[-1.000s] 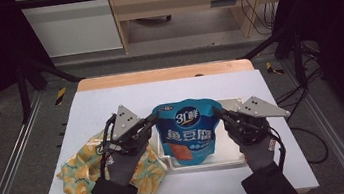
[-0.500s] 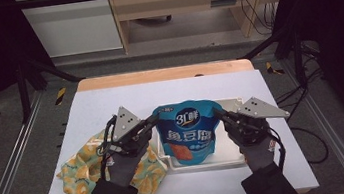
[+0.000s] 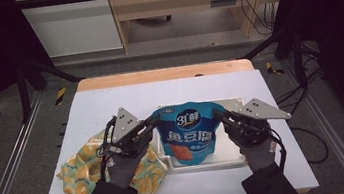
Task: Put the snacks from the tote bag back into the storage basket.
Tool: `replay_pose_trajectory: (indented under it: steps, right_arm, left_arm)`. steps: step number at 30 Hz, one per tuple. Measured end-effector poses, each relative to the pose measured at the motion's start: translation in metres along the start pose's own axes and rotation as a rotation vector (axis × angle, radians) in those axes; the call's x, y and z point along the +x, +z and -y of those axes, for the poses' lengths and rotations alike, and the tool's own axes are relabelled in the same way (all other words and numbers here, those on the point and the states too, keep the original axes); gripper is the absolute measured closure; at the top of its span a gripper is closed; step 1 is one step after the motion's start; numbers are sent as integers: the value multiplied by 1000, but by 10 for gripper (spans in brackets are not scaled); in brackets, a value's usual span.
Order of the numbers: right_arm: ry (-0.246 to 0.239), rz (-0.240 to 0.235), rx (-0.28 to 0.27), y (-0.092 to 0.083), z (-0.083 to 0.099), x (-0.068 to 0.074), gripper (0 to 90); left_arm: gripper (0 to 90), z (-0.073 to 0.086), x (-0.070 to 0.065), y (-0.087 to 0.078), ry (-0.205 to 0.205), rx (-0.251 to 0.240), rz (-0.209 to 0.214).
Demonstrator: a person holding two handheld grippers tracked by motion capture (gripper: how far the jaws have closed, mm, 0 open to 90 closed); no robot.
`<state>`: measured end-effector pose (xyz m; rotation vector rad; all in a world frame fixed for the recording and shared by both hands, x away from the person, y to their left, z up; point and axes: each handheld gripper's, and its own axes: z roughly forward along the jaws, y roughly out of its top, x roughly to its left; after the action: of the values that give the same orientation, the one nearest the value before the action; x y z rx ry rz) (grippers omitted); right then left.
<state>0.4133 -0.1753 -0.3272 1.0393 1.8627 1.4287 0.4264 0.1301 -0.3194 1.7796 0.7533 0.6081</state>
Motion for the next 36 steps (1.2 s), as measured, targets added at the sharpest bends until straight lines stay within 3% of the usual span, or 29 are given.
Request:
replay_pose_trajectory:
  steps: [5,12,16,24,36]
  right_arm:
    - [-6,1,-12,-1,0,1,721]
    - [-22,29,-41,-4,0,0,425]
    - [-21,51,-53,-7,2,-5,345]
    - [-10,51,-69,-18,8,-15,282]
    - [10,76,-35,-28,29,-33,246]
  left_arm:
    - [794,1,0,-4,1,-13,2]
    - [636,2,2,-17,15,-18,8]
    - [562,6,7,-26,14,-10,-13]
    - [492,19,26,-46,-15,-3,-62]
    - [451,53,57,-75,-52,29,-151]
